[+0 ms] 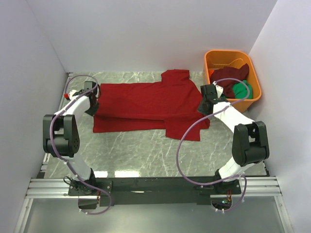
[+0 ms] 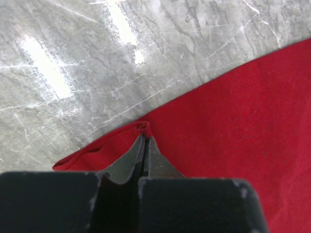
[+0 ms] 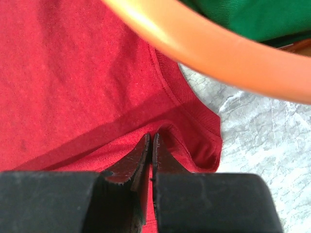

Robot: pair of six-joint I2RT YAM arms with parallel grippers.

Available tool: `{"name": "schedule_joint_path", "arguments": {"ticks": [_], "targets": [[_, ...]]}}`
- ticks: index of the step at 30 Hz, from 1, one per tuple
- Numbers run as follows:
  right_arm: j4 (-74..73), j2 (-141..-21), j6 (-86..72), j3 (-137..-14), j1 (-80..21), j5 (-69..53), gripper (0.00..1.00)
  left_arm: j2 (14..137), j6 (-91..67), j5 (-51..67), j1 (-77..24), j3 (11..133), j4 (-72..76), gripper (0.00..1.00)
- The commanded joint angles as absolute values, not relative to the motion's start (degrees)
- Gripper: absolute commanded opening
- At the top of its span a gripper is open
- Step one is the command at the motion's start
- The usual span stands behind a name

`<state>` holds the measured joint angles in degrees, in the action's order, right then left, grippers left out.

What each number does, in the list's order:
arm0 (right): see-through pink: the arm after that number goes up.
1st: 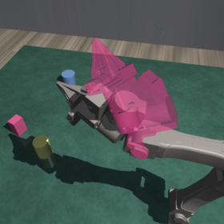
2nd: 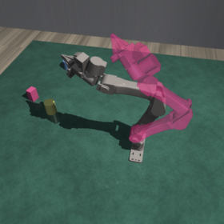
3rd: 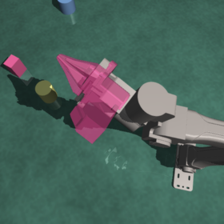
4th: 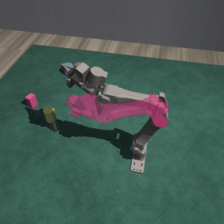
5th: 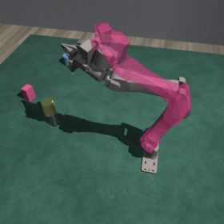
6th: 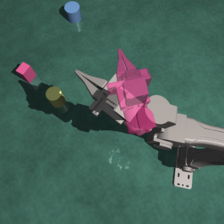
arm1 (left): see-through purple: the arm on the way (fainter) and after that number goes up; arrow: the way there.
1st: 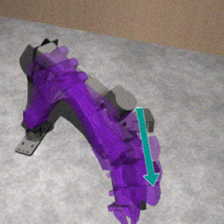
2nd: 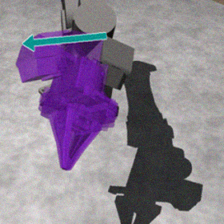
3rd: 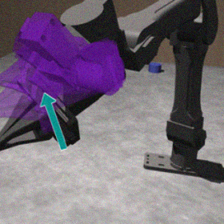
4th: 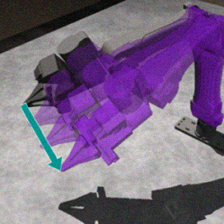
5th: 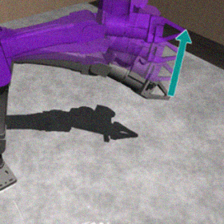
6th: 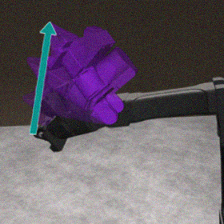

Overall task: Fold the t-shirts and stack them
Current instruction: Fold the tshirt

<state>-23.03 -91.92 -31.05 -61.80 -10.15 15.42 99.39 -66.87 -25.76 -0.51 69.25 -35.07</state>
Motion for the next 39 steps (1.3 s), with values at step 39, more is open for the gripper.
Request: {"name": "schedule_joint_path", "arguments": {"ticks": [39], "targets": [[-25.3,-53.5,-32.6,-38.1,-9.0,13.6,0.00,53.6,-67.6,-24.9,-0.2,41.8,-39.2,0.01]]}}
